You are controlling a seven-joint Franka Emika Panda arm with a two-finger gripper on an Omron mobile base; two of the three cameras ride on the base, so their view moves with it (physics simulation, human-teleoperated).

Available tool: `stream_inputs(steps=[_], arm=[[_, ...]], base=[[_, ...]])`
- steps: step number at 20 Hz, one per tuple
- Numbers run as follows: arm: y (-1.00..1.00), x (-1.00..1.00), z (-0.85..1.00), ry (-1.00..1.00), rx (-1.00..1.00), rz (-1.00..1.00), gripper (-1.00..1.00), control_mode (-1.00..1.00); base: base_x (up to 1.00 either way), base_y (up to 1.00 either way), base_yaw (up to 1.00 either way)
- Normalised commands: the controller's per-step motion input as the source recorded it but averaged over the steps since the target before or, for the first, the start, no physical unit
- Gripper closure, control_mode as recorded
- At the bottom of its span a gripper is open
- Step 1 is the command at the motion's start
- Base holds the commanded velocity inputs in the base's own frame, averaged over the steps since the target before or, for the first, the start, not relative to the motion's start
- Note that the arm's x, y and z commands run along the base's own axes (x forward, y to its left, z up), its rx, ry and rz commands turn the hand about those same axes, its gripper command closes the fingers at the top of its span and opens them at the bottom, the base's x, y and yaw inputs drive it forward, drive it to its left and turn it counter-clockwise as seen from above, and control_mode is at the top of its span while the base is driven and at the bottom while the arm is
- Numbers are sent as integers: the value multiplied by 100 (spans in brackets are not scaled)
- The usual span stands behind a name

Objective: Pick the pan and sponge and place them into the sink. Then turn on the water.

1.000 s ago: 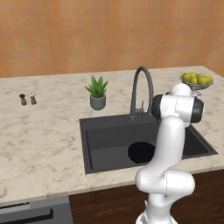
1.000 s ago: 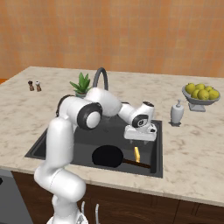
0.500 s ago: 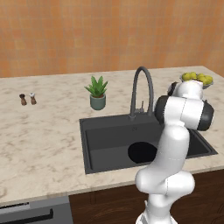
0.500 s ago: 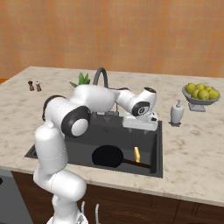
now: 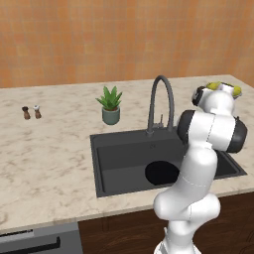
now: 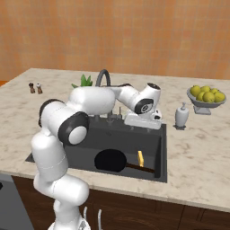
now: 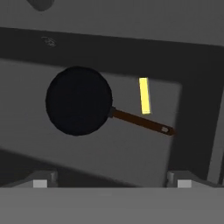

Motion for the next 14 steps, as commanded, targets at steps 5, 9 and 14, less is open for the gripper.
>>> stream_inputs(steps=[5,9,14], arm=[[37,0,0,-20,15,-10,-100,-100],[49,6,0,-30,21,-16,-100,-100],[29,10,0,-15,18,-15,-100,-100]], base=[[0,0,0],[0,0,0],[0,0,0]])
